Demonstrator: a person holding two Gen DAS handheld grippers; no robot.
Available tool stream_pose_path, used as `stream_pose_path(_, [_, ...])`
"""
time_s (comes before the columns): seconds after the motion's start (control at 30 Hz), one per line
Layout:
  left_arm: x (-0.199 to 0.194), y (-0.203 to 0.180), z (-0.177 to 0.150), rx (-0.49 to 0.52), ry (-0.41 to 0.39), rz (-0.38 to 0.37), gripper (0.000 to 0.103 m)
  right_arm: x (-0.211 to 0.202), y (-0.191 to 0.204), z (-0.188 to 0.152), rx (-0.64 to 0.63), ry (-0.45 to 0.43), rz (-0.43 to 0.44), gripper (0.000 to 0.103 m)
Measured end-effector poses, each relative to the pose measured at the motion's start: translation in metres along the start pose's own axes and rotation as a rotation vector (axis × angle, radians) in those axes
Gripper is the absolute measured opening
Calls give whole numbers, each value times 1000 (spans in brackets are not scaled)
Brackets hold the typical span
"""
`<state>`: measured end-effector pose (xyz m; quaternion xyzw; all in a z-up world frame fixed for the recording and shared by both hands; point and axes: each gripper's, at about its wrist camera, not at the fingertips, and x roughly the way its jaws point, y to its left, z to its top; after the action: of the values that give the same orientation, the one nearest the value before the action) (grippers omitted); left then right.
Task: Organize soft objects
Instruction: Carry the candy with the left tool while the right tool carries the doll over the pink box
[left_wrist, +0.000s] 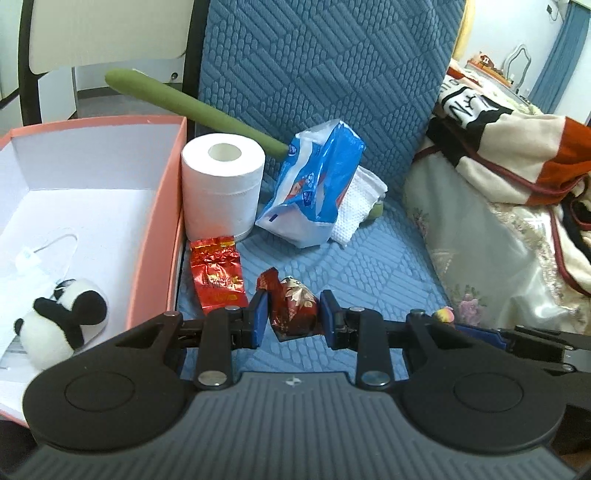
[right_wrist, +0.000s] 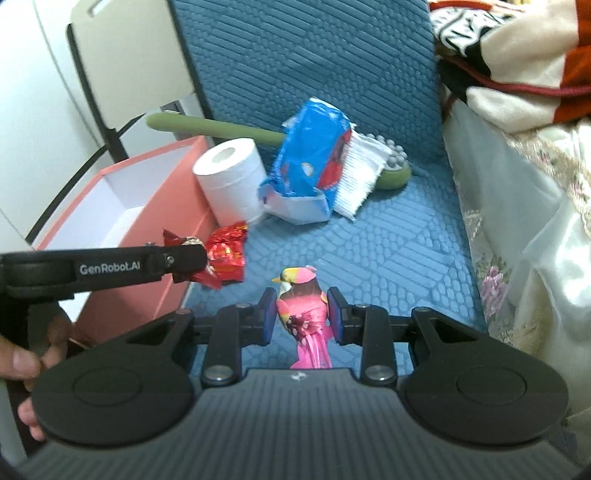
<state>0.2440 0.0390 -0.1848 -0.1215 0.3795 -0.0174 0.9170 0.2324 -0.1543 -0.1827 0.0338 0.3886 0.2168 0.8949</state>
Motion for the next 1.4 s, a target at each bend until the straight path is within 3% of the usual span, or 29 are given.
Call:
stream_pose_path(0.47, [-69, 25, 38, -13, -58, -1, 35, -28, 43, 48, -50, -86, 71, 33])
stream_pose_path(0.97, [-121, 99, 69, -78, -114, 64, 35, -40, 113, 94, -131, -178, 156, 33])
stream_pose_path(1.2, [-131, 145, 69, -124, -113, 101, 35, -24, 157, 102, -191, -156, 197, 33])
stream_pose_path(1.4, [-118, 194, 55, -186, -45, 133, 35, 15, 195, 88, -269, -56, 233, 33])
